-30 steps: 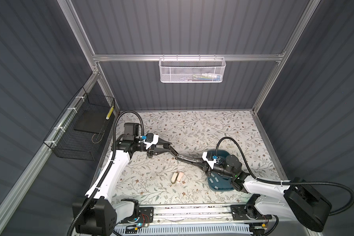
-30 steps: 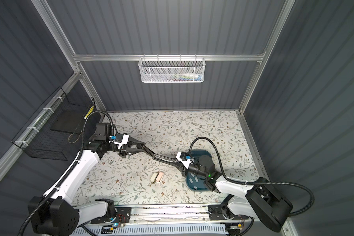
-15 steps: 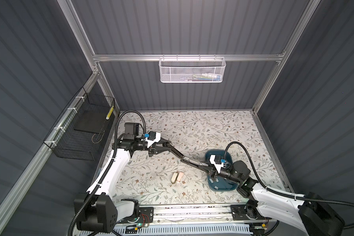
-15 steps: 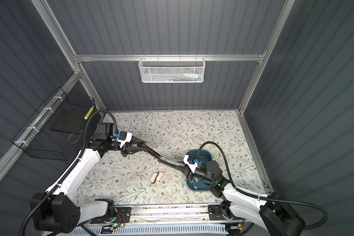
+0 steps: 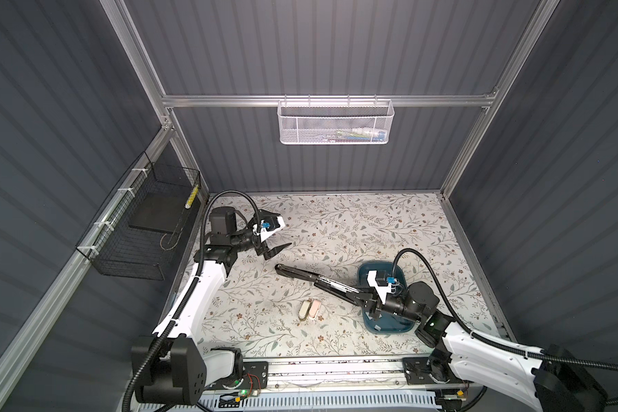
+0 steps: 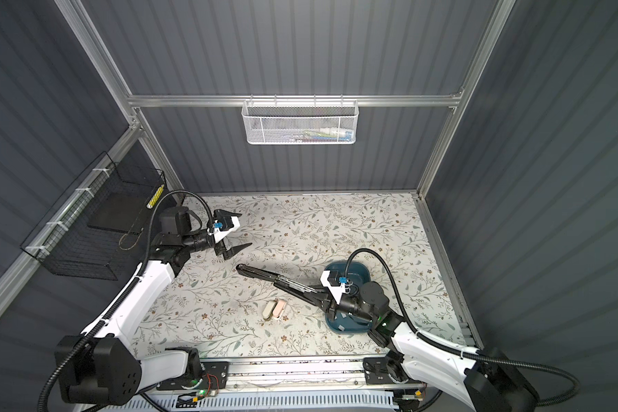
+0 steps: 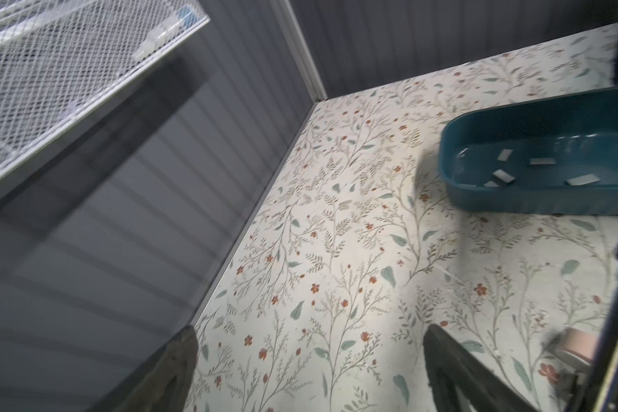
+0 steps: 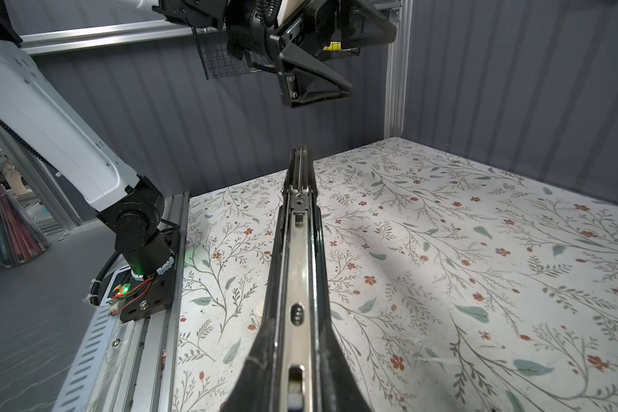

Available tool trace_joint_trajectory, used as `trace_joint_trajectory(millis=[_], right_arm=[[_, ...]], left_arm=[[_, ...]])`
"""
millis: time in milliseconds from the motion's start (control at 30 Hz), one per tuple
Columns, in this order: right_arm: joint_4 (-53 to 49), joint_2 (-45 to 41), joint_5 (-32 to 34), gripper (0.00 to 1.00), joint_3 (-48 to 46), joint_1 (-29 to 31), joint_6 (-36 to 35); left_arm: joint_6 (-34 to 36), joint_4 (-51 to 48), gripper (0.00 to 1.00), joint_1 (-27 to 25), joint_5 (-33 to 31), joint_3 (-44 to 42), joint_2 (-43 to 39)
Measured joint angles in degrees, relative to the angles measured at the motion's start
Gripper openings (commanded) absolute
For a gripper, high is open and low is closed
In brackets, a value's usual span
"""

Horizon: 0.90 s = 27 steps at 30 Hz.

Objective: Load the staples into the stapler

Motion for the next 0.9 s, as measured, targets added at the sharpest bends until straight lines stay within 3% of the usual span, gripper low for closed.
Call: trace_joint_trajectory(millis=[133,267,400,533,733,900], right_arm=[[-2.8,1.0,3.6,0.0,2.6,0.3,0.8],[-6.7,1.4,10.7,0.0,5.1,1.7,1.9],[-10.9,1.5,20.2,0.0,7.2,3.9,3.5],[-13.3,1.5,30.5,0.0,7.6,7.6,4.4],[-15.5,4.5,45.1,0.0,9.2,16.2,4.4],[-16.4,11.8,56.4,0.0,15.1,20.4,5.7]], left_arm=[[-12.2,5.7,1.0,-0.4,-13.7,-0.3,0.0],[-35.1,6.1,1.0,-0.4,-28.4,4.0,0.2],[-56.7,1.8,1.0,-0.4,-35.5,10.6,-0.2],[-74.2,-2.1,1.0,-0.4,-38.2,7.8,-3.7],[-89.4,-7.0,1.0,-0.4,-46.0,-9.4,-8.4],[-91.1,-5.4,1.0,-0.4,-51.3,-21.9,-15.3]])
